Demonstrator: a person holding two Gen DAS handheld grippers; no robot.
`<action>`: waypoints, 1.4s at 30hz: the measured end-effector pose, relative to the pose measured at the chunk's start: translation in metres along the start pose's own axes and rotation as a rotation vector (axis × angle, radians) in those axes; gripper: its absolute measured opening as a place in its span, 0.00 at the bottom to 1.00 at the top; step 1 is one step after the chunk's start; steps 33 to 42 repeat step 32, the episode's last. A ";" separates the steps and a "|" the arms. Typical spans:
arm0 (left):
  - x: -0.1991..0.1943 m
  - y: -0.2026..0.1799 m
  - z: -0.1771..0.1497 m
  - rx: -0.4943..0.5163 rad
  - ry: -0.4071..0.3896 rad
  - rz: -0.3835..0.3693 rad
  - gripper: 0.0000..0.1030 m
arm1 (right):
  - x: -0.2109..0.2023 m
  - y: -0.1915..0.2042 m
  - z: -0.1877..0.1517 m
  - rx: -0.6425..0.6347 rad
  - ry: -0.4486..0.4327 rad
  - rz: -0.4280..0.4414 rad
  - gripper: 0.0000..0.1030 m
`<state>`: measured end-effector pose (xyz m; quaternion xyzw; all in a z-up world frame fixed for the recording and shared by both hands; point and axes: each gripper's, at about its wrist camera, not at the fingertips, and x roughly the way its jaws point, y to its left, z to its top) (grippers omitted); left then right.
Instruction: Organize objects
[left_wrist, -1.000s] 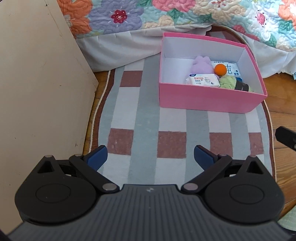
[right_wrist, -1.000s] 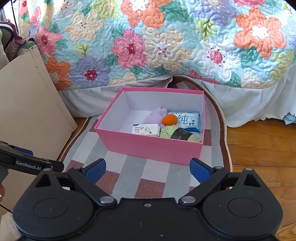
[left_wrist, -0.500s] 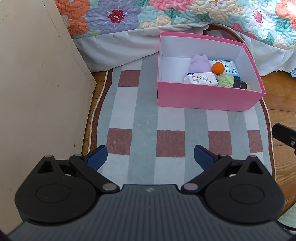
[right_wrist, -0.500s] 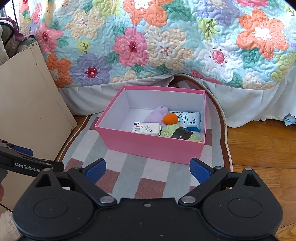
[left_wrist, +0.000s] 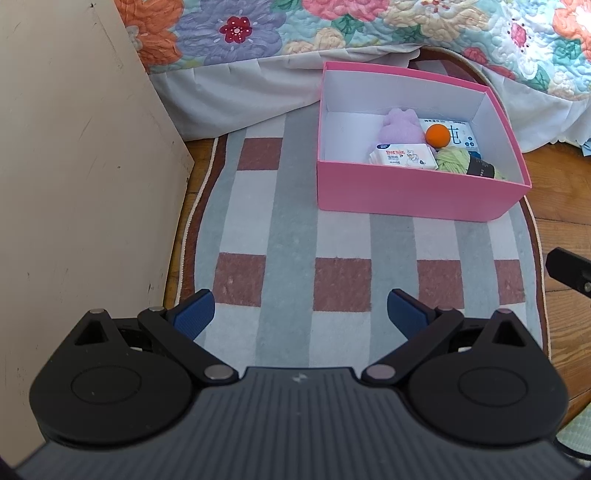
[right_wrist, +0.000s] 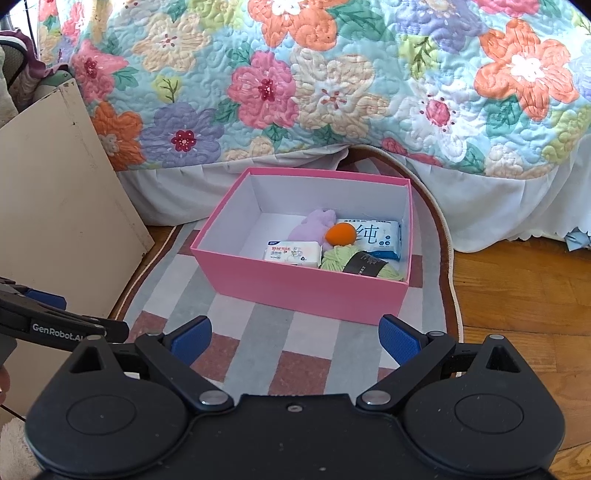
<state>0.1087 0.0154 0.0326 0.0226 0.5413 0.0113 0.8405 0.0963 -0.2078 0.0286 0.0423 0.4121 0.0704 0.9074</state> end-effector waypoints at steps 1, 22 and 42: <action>0.000 0.000 0.000 0.000 0.000 -0.001 0.98 | 0.000 -0.001 0.000 0.002 0.001 -0.001 0.96; 0.001 -0.001 0.000 0.013 -0.004 -0.008 0.98 | 0.001 -0.002 -0.001 0.001 0.012 0.005 0.96; 0.002 0.000 0.000 0.007 0.010 -0.025 0.98 | 0.000 0.000 -0.003 -0.007 0.012 0.013 0.96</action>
